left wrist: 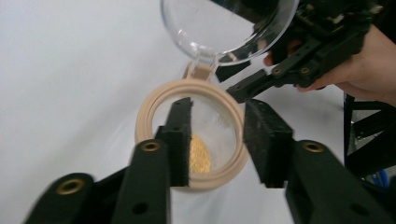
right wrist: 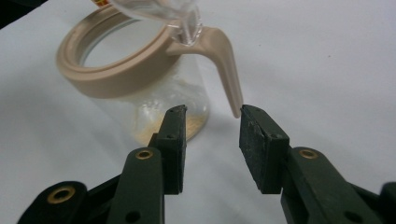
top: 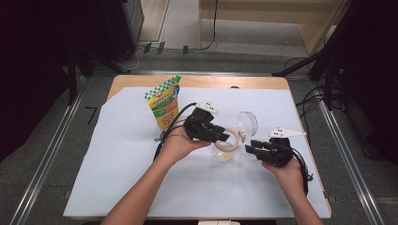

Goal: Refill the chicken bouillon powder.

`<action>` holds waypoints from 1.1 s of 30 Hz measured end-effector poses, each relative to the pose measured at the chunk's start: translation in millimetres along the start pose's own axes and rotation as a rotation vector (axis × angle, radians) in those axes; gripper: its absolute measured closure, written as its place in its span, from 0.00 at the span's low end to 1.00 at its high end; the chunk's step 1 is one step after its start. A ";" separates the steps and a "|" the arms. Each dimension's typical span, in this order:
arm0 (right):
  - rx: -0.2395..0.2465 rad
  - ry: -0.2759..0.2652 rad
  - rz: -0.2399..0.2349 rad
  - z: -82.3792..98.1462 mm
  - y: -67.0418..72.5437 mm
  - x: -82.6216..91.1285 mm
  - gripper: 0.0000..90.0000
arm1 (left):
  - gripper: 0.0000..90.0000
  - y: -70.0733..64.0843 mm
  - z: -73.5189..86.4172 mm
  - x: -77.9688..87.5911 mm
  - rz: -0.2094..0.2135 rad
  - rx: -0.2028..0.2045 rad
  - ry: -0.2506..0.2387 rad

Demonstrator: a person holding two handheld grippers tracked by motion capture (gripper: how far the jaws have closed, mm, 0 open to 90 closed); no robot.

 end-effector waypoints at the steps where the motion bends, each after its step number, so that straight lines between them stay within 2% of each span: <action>1: 0.000 0.004 -0.004 0.7 2.2 1.4 0.68 | 0.68 0.2 2.3 2.2 -0.001 -0.021 -0.012; 3: 0.013 0.009 -0.003 2.4 7.3 4.3 0.66 | 0.68 1.2 7.0 5.6 -0.003 -0.020 -0.036; 8: 0.041 0.022 -0.017 6.6 19.0 7.9 0.65 | 0.66 5.4 14.6 13.3 -0.032 0.014 -0.042; 11: 0.050 0.026 -0.035 9.9 29.8 8.8 0.64 | 0.56 9.4 17.4 21.3 -0.041 0.036 -0.040; 16: 0.069 0.036 -0.061 12.7 42.7 5.5 0.63 | 0.51 12.1 21.3 30.0 -0.053 0.047 -0.044; 17: 0.076 0.039 -0.064 12.7 44.1 4.0 0.62 | 0.50 13.4 23.9 34.0 -0.057 0.060 -0.048; 27: 0.115 0.062 -0.090 13.3 55.0 -3.3 0.61 | 0.49 21.7 33.7 57.4 -0.070 0.092 -0.074; 33: 0.144 0.070 -0.111 13.6 61.1 -7.6 0.61 | 0.48 26.3 38.9 65.7 -0.097 0.105 -0.053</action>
Point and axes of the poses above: each handheld gripper's, and its own axes: x roughly backward along the jaws, z roughly out of its underside, y roughly to its left, the point moved 2 cm from there along -x, roughly forward along the jaws, and after that the axes turned 1 degree about -z, right-handed, at the moved point
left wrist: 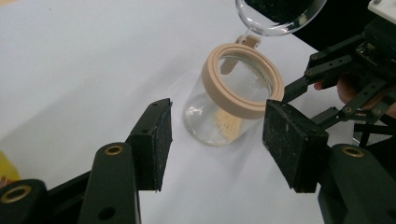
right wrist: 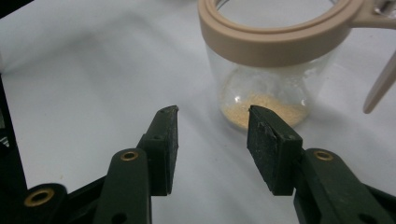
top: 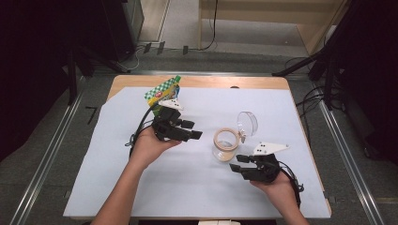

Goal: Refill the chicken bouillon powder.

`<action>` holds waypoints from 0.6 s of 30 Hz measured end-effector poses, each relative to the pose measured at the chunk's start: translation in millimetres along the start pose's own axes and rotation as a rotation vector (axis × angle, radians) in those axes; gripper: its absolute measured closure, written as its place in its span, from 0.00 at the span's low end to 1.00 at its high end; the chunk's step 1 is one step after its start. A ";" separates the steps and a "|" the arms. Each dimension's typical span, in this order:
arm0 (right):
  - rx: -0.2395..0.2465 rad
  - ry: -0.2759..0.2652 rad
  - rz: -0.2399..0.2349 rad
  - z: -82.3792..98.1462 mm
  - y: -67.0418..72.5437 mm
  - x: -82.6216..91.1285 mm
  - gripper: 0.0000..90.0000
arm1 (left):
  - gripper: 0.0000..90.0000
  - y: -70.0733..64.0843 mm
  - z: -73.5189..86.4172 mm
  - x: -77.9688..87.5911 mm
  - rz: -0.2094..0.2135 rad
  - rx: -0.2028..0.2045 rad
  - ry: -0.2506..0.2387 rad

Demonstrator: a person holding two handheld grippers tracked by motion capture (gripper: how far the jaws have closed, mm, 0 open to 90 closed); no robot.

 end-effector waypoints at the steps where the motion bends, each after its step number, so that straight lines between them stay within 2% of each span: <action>1: 0.000 0.004 -0.005 -0.1 1.2 -0.7 0.61 | 0.48 0.8 0.5 1.5 -0.002 0.002 0.000; 6: 0.016 0.012 -0.022 0.0 5.3 -4.7 0.60 | 0.48 5.8 3.1 12.2 -0.020 0.007 -0.008; 18: 0.060 0.029 -0.076 -1.8 16.5 -15.5 0.60 | 0.48 23.1 12.6 41.1 -0.068 0.054 -0.041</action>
Point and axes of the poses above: each handheld gripper's, and its own axes: x roughly backward along the jaws, z roughly out of its underside, y roughly to its left, the point moved 2 cm from there along -x, roughly forward along the jaws, and after that the axes turned 1 degree about -z, right-handed, at the moved point
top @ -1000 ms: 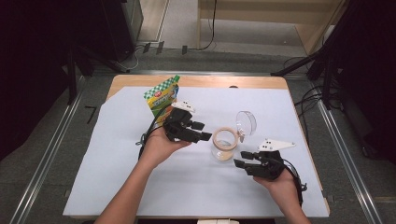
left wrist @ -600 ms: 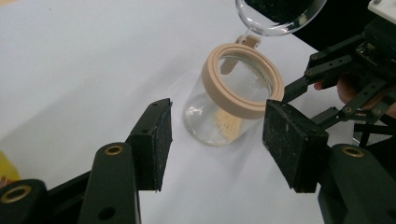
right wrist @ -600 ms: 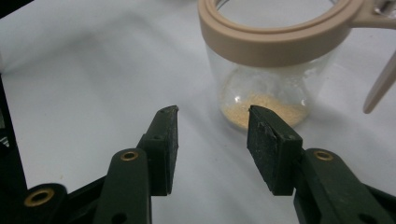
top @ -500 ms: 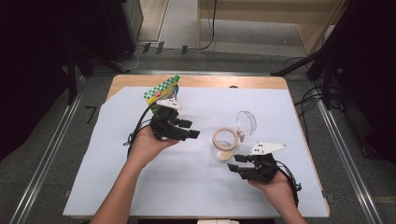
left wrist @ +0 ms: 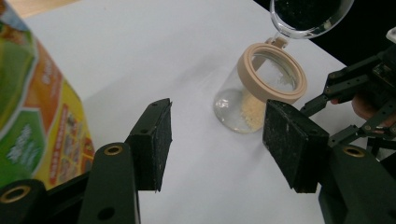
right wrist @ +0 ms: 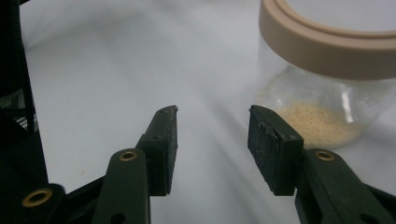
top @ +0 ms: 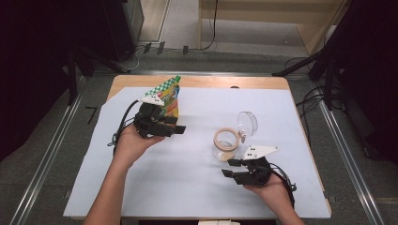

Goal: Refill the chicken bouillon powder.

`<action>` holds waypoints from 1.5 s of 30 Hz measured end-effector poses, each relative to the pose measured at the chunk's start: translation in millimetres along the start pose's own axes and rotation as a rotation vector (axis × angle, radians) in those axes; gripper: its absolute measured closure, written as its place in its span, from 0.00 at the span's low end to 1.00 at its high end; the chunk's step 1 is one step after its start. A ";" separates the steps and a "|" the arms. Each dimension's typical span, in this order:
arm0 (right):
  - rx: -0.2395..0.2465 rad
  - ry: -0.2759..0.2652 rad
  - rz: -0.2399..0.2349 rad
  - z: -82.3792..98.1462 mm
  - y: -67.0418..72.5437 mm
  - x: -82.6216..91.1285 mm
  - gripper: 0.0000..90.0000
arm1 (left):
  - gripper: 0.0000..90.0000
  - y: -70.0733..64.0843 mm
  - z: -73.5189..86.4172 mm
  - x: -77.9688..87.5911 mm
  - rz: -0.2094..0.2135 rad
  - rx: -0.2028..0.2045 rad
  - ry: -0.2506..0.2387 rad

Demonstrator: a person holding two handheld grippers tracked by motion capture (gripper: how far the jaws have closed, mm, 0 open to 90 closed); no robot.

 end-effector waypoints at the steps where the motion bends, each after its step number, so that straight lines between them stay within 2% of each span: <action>1: 0.006 0.001 -0.002 -0.5 0.5 -1.1 0.60 | 0.48 1.5 0.9 2.5 -0.005 0.004 -0.002; 6: 0.025 0.018 -0.015 -1.5 3.4 -8.1 0.59 | 0.48 9.6 5.9 12.9 -0.024 0.033 -0.015; 9: 0.032 0.029 -0.024 -2.1 6.0 -12.5 0.59 | 0.47 12.1 8.0 15.9 -0.028 0.046 -0.003; 10: 0.036 0.031 -0.027 -2.4 6.6 -13.8 0.59 | 0.47 14.0 9.7 19.5 -0.052 0.041 0.014; 11: 0.036 0.031 -0.027 -2.4 6.6 -13.8 0.59 | 0.47 14.0 9.7 19.5 -0.052 0.041 0.014; 16: 0.052 0.041 -0.043 -3.6 10.0 -19.4 0.59 | 0.47 27.1 16.1 32.4 -0.095 0.067 -0.013; 17: 0.052 0.041 -0.043 -3.6 10.0 -19.4 0.59 | 0.48 27.1 16.1 32.4 -0.095 0.067 -0.013; 19: 0.060 0.045 -0.048 -3.7 10.9 -20.8 0.59 | 0.48 35.8 18.3 35.5 -0.123 0.091 -0.012; 25: 0.065 0.045 -0.053 -3.6 12.1 -22.4 0.58 | 0.49 47.5 21.3 37.4 -0.151 0.102 -0.010; 26: 0.069 0.046 -0.053 -3.5 12.7 -22.6 0.58 | 0.50 51.8 21.6 38.1 -0.166 0.105 -0.016; 29: 0.067 0.047 -0.055 -3.4 13.2 -22.9 0.58 | 0.52 55.3 19.6 38.3 -0.170 0.102 -0.023; 34: 0.069 0.056 -0.060 -2.4 15.2 -26.2 0.58 | 0.54 62.8 11.2 32.9 -0.167 0.128 -0.060; 36: 0.070 0.054 -0.060 -2.4 16.6 -27.1 0.58 | 0.57 65.4 8.8 30.4 -0.169 0.134 -0.054; 39: 0.075 0.054 -0.063 -2.5 17.1 -28.1 0.58 | 0.60 64.7 4.9 27.0 -0.164 0.124 -0.055; 40: 0.076 0.056 -0.065 -2.3 18.1 -30.0 0.58 | 0.62 63.5 0.7 22.2 -0.179 0.108 -0.053; 42: 0.073 0.061 -0.071 -2.0 19.5 -32.2 0.58 | 0.64 63.2 -2.6 16.0 -0.194 0.103 -0.047; 45: 0.073 0.062 -0.071 -1.8 21.3 -34.5 0.58 | 0.70 62.1 -4.6 10.3 -0.192 0.092 -0.055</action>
Point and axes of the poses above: each handheld gripper's, and its own axes: x roughly backward along the jaws, z roughly out of its underside, y roughly to its left, the point moved 2 cm from there along -x, roughly forward along the jaws, and after that the axes turned 1 degree about -z, right-handed, at the moved point
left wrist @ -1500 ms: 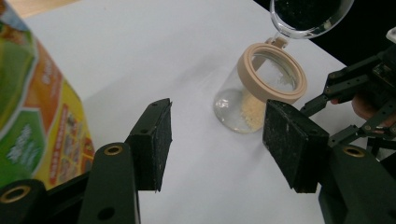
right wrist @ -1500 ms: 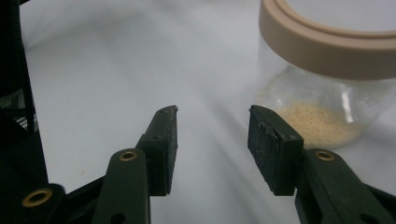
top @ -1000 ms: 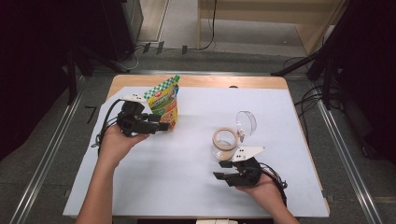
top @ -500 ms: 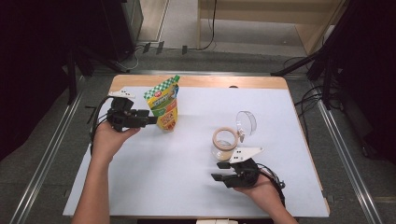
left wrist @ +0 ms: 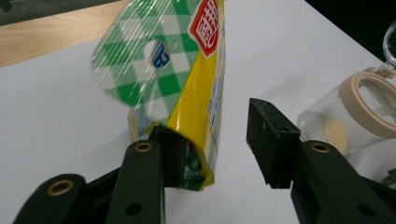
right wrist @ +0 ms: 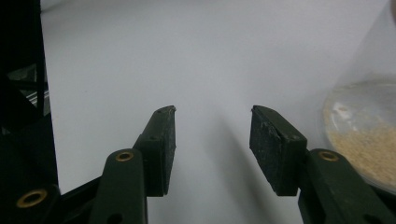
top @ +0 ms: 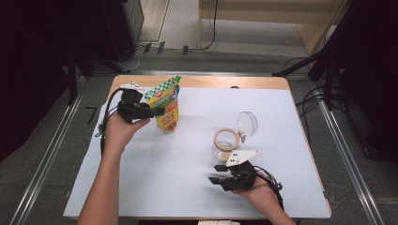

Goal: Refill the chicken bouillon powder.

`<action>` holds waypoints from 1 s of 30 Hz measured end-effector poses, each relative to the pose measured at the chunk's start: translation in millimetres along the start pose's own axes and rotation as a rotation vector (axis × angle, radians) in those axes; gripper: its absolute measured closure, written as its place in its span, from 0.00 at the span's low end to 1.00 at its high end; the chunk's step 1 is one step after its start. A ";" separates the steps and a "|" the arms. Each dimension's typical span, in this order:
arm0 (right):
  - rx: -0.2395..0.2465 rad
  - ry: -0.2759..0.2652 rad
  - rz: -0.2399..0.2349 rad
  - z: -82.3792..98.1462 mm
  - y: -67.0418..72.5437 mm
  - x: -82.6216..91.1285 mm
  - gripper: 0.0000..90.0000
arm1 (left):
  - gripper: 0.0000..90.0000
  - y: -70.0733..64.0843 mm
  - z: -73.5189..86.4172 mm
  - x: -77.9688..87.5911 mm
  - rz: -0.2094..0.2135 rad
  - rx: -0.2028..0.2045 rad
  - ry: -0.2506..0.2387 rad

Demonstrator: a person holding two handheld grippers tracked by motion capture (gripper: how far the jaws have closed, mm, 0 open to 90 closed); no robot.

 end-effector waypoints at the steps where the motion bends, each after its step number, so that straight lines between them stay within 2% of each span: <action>1: 0.008 -0.001 -0.007 -0.7 2.2 -2.5 0.57 | 0.73 -2.9 -0.9 -5.3 -0.030 -0.024 -0.001; 7: 0.031 -0.008 -0.022 -2.1 9.1 -6.5 0.57 | 0.82 -1.9 -0.6 -17.9 -0.060 -0.011 0.002; 13: 0.021 -0.021 -0.021 -3.3 9.3 -7.8 0.57 | 0.92 -2.7 0.6 -25.3 -0.080 -0.023 0.003; 16: 0.018 -0.030 -0.022 -4.0 9.3 -8.6 0.57 | 0.98 -0.5 1.9 -24.5 -0.070 0.008 0.003; 19: 0.011 -0.034 -0.023 -4.8 10.5 -9.8 0.57 | 0.99 1.2 2.6 -22.9 -0.058 0.027 0.008; 24: 0.017 -0.038 -0.023 -5.3 12.0 -13.0 0.57 | 0.99 0.0 0.3 -17.5 -0.034 0.008 0.055; 25: 0.020 -0.039 -0.020 -5.4 11.8 -13.7 0.57 | 0.99 0.0 0.3 -17.5 -0.034 0.008 0.055; 30: 0.013 -0.040 -0.018 -5.3 11.3 -13.9 0.57 | 0.99 -3.7 -0.4 -9.2 0.019 0.016 0.053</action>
Point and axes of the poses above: each handheld gripper's, and its own axes: x roughly backward along the jaws, z roughly out of its underside, y roughly to its left, the point moved 2 cm from there along -x, roughly forward along the jaws, and after that the axes turned 1 degree about -z, right-handed, at the moved point
